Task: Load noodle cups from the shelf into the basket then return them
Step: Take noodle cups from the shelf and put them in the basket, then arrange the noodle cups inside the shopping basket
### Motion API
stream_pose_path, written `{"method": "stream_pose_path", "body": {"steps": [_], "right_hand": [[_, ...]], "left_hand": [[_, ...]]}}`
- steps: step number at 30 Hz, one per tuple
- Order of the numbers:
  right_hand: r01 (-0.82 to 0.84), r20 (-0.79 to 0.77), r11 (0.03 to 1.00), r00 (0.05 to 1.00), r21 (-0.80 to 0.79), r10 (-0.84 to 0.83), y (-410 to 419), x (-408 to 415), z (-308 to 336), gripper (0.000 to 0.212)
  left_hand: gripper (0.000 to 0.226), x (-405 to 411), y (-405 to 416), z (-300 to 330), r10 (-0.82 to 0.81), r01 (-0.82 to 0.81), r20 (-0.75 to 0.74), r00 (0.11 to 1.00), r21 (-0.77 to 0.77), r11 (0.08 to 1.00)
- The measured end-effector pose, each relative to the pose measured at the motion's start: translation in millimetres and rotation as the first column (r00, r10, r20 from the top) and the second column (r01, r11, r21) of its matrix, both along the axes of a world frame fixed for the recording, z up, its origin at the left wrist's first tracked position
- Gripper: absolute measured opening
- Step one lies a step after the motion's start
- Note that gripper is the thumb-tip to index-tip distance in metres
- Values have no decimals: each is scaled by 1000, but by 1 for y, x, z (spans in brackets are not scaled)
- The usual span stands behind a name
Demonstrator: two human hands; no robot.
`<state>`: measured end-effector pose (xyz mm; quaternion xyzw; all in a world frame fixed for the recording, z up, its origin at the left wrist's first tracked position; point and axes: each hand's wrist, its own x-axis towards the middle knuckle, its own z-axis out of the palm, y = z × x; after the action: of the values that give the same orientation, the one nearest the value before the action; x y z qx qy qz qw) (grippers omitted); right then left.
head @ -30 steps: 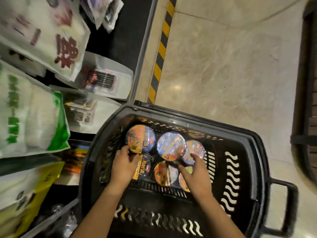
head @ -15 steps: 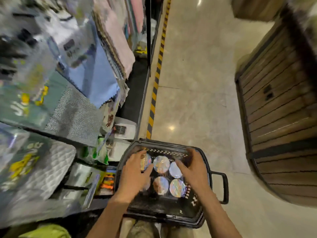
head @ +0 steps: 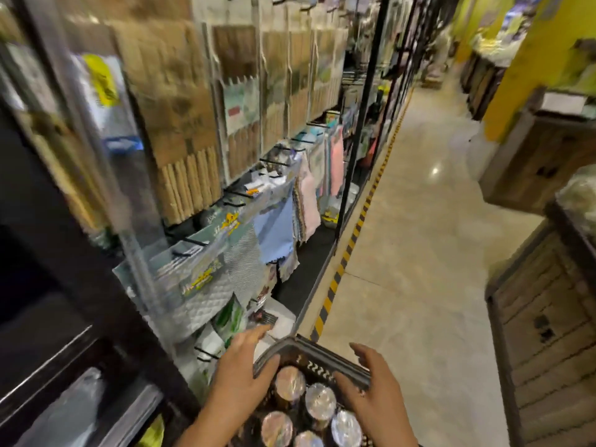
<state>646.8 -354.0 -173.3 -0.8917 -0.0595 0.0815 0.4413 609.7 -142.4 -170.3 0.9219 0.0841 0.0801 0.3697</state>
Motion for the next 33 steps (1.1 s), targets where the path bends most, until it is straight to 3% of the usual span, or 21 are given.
{"method": "stream_pose_path", "body": {"steps": [2, 4, 8, 13, 16, 18, 20, 22, 24, 27, 30, 33], "right_hand": [[-97, 4, 995, 995, -16, 97, 1, -11, 7, 46], [-226, 10, 973, 974, -41, 226, 2, -23, 9, 47], [-525, 22, 844, 847, -110, 531, 19, -68, 12, 56], [-759, 93, 631, 625, -159, 775, 56, -154, 10, 55], [-889, 14, 439, 441, -131, 897, 83, -221, 20, 50], [-935, -7, 333, 337, -120, 942, 98, -265, 22, 52], [-957, 14, 256, 256, -134, 967, 109, -314, 25, 52], [-967, 50, 206, 201, -148, 978, 115, -363, 28, 50], [-973, 83, 179, 168, -147, 982, 122, -411, 28, 49], [-980, 106, 144, 130, -137, 986, 137, -485, 32, 48], [-985, 114, 123, 110, -121, 987, 156, -547, 39, 49], [-990, 135, 119, 109, -73, 985, 180, -587, 49, 48]], "left_hand": [[56, -35, -6, 7, 112, -113, 34, 993, 20, 993], [48, -75, -15, 8, 240, -242, 66, 969, 33, 970], [41, -174, -33, 2, 490, -492, 62, 870, 29, 870], [43, -318, -66, -1, 783, -783, -36, 621, 23, 622], [49, -406, -89, -1, 890, -890, -55, 453, 35, 455], [63, -461, -105, 1, 930, -930, -63, 362, 40, 365], [59, -513, -118, 0, 956, -958, -67, 285, 22, 287], [53, -562, -126, 3, 978, -978, -51, 204, 28, 206], [65, -607, -127, 11, 987, -987, -52, 152, 43, 154], [72, -674, -112, 24, 993, -991, -31, 116, 61, 118], [47, -729, -84, 40, 995, -991, 30, 97, 97, 94], [42, -765, -49, 61, 986, -991, 130, 107, 88, 96]]}}
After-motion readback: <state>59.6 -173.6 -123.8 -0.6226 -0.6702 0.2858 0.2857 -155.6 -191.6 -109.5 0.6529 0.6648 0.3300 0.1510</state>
